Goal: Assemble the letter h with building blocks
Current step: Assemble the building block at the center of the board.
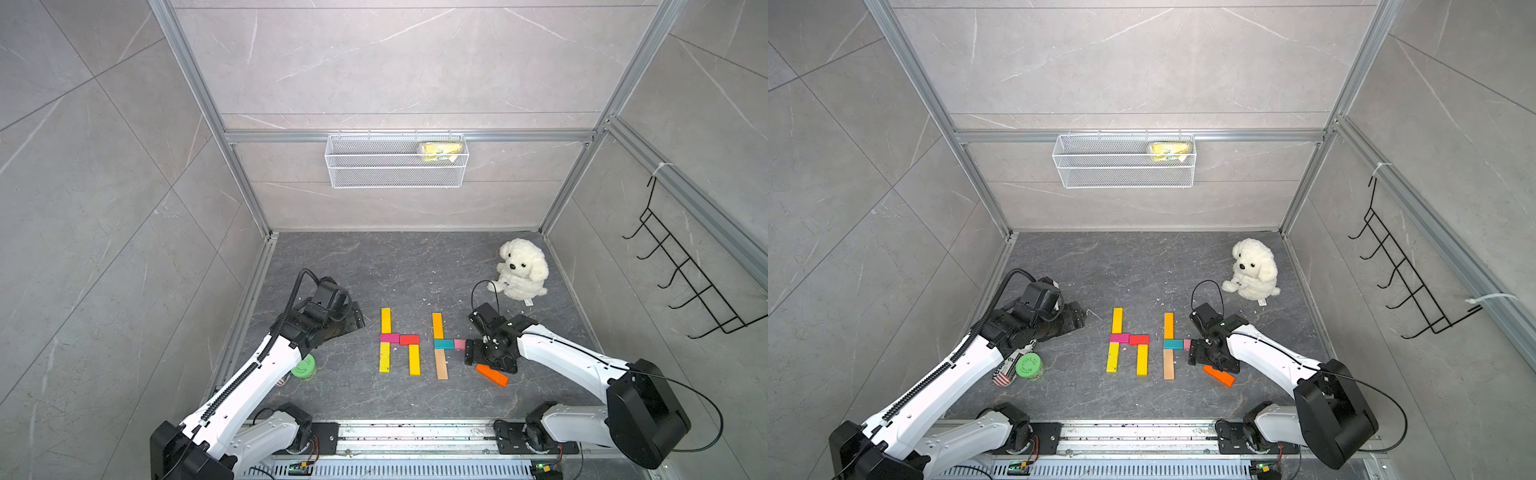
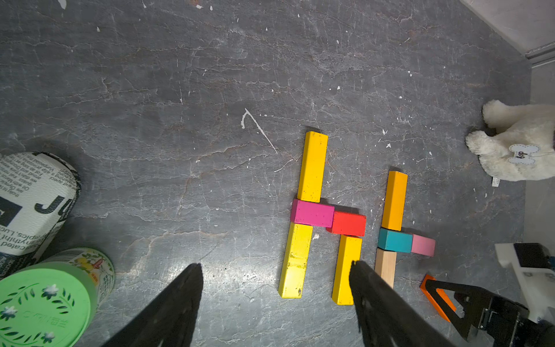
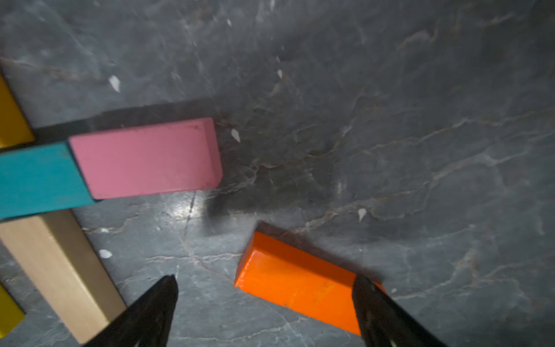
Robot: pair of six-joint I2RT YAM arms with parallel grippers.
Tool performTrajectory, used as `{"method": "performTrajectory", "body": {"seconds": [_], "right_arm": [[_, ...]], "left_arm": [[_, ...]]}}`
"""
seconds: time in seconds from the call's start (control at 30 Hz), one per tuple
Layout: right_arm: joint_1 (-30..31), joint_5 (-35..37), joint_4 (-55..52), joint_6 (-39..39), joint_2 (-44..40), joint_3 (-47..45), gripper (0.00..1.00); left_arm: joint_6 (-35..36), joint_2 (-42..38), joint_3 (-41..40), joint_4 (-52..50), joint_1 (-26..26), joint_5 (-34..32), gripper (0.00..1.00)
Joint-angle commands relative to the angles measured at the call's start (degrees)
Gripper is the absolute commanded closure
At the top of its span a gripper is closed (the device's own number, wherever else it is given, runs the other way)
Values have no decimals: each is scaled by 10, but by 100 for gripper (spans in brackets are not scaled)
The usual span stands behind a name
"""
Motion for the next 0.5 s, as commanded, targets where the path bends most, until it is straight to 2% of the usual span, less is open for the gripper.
{"method": "performTrajectory", "body": {"seconds": [0.0, 0.17, 0.33, 0.47], "right_arm": [[-12, -45, 40, -15, 0, -24, 9], [-11, -84, 54, -3, -12, -58, 16], [-8, -95, 51, 20, -42, -84, 19], [1, -92, 49, 31, -41, -89, 34]], "left_arm": [[6, -2, 23, -6, 3, 0, 19], [8, 4, 23, 0, 3, 2, 19], [5, 6, 17, 7, 4, 7, 19], [5, 2, 12, 7, 3, 5, 19]]}}
